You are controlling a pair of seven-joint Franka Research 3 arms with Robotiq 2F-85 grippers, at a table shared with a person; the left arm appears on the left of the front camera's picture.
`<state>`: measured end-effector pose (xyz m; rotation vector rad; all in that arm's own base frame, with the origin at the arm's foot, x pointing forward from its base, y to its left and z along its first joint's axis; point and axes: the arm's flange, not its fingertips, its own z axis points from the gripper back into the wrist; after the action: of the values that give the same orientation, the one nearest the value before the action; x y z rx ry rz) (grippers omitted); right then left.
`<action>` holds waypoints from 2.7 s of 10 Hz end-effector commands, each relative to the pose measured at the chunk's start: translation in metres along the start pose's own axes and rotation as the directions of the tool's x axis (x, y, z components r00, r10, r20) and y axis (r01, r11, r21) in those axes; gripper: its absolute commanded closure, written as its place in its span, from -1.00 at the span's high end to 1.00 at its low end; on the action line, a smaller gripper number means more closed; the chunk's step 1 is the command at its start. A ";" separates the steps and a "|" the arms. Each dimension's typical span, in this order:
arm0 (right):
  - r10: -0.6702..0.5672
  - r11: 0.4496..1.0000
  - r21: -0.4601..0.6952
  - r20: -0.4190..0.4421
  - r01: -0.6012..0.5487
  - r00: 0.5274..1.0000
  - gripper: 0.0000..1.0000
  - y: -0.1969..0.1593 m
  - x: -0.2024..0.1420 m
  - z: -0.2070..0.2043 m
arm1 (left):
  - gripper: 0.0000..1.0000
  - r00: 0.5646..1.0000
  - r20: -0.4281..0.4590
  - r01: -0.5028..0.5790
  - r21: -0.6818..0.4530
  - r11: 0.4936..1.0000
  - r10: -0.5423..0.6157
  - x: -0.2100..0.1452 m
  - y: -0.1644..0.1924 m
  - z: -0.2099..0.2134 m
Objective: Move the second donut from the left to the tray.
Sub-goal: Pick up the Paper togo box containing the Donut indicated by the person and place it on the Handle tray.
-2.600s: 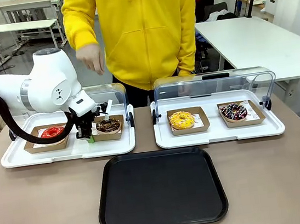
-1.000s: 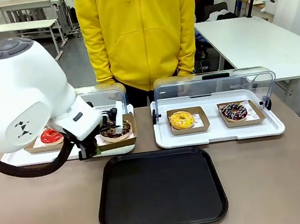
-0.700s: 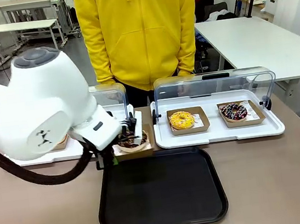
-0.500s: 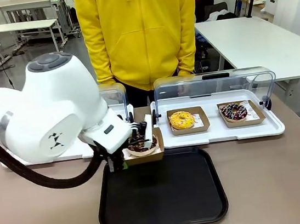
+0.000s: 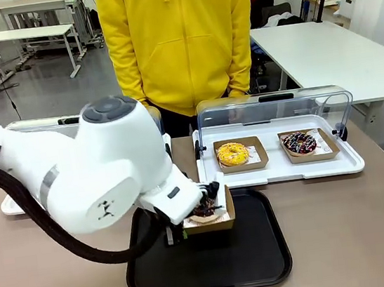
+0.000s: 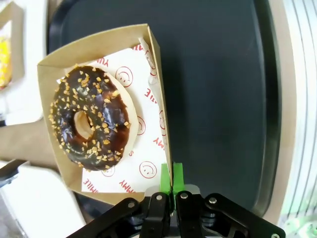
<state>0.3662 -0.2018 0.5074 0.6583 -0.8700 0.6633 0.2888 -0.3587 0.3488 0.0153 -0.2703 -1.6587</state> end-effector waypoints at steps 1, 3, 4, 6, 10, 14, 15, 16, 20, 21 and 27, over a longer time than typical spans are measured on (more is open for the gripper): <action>0.022 1.000 0.002 0.033 -0.022 0.999 1.00 -0.002 0.002 -0.001 | -0.96 1.000 -0.015 -0.011 0.032 0.999 0.012 0.008 -0.007 -0.004; 0.022 1.000 0.002 0.033 -0.022 0.999 1.00 -0.002 0.002 -0.001 | -0.96 0.999 -0.030 -0.018 0.063 0.998 0.020 0.010 -0.016 -0.011; 0.022 1.000 0.002 0.033 -0.022 0.999 1.00 -0.002 0.002 -0.001 | -0.96 0.999 -0.038 -0.008 0.055 0.998 0.010 0.013 -0.020 -0.014; 0.022 1.000 0.002 0.033 -0.022 0.999 1.00 -0.002 0.002 -0.001 | -0.96 0.998 -0.065 0.008 0.018 1.000 -0.007 0.017 -0.022 -0.021; 0.022 1.000 0.002 0.033 -0.022 0.999 1.00 -0.002 0.002 -0.001 | -0.96 0.996 -0.090 0.015 -0.027 1.000 -0.017 0.019 -0.020 -0.028; 0.022 1.000 0.002 0.033 -0.022 0.999 1.00 -0.002 0.002 -0.001 | 1.00 0.996 -0.084 0.024 -0.061 0.998 -0.030 0.020 -0.016 -0.023; 0.022 1.000 0.002 0.033 -0.022 0.999 1.00 -0.002 0.002 -0.001 | 1.00 0.997 -0.078 0.017 -0.077 0.997 -0.023 0.018 -0.015 -0.021; 0.022 1.000 0.002 0.033 -0.022 0.999 1.00 -0.002 0.002 -0.001 | 1.00 0.997 -0.076 0.015 -0.088 0.996 -0.022 0.017 -0.013 -0.018; 0.022 1.000 0.002 0.033 -0.022 0.999 1.00 -0.002 0.002 -0.001 | 1.00 0.998 -0.039 0.043 -0.116 0.992 -0.048 0.008 0.001 0.020; 0.022 1.000 0.002 0.033 -0.022 0.999 1.00 -0.002 0.002 -0.001 | 1.00 0.998 -0.041 0.048 -0.106 0.993 -0.052 0.006 0.004 0.030; 0.022 1.000 0.002 0.033 -0.022 0.999 1.00 -0.002 0.002 -0.001 | 1.00 0.998 -0.057 0.029 -0.078 0.997 -0.034 0.006 0.010 0.045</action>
<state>0.3662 -0.2020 0.5078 0.6581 -0.8704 0.6638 0.2917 -0.3569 0.3968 0.0090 -0.1540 -1.7008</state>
